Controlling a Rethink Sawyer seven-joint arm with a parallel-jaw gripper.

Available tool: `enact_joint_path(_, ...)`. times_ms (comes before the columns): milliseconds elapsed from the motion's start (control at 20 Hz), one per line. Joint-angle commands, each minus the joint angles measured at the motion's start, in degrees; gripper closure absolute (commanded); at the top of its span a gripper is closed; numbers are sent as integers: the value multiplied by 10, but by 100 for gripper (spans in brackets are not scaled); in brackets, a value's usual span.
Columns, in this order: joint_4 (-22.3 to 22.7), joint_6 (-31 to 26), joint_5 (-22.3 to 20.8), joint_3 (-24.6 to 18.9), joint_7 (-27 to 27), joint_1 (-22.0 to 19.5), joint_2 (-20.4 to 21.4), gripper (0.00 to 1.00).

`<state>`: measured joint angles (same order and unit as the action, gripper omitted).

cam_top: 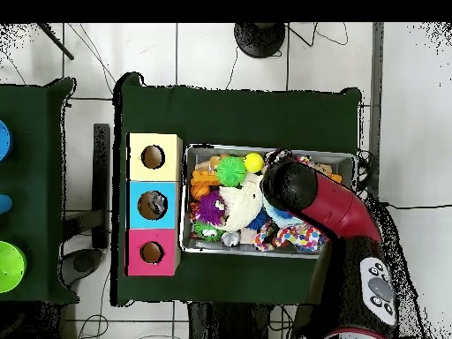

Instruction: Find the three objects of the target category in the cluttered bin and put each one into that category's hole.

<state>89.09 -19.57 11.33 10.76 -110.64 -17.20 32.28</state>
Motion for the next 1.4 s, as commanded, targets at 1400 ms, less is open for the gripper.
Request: enact_joint_path(1400,115,94,211,46,-266,71,-39,0)
